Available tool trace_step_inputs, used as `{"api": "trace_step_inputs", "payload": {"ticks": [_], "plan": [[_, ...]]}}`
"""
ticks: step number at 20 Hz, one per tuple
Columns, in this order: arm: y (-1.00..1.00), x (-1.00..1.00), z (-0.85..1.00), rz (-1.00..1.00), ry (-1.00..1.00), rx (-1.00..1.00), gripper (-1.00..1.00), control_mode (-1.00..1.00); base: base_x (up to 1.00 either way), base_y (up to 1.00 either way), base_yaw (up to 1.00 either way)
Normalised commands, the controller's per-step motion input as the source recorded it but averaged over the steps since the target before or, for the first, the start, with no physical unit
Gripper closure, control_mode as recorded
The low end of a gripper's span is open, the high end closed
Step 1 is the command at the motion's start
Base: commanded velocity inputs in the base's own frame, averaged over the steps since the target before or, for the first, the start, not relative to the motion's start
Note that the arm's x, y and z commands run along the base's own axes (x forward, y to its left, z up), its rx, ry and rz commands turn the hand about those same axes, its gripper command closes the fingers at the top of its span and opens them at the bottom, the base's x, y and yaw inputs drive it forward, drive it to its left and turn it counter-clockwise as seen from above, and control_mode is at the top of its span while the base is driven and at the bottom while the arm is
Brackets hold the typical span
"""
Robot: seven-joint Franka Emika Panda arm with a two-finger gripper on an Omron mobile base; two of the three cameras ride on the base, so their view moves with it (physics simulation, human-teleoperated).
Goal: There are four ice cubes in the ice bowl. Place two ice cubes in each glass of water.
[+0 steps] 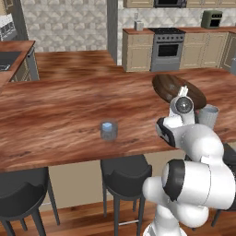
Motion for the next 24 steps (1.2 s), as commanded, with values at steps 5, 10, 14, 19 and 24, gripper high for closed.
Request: {"api": "trace_step_inputs", "payload": {"ticks": [5,10,14,19,24], "plan": [[-0.03,0.0,0.0,0.0,0.0,0.0,1.0,-1.0,0.0,0.0,0.0],[-0.51,0.0,0.0,-0.03,0.0,0.0,1.0,-1.0,0.0,0.0,0.0],[-0.33,0.02,0.0,-0.01,0.01,0.0,1.0,-1.0,0.0,0.0,0.0],[-0.1,0.12,0.0,0.0,0.01,0.04,1.0,-1.0,0.0,0.0,0.0],[-0.05,0.08,0.0,0.0,0.05,0.05,1.0,-1.0,0.0,0.0,0.0]]}}
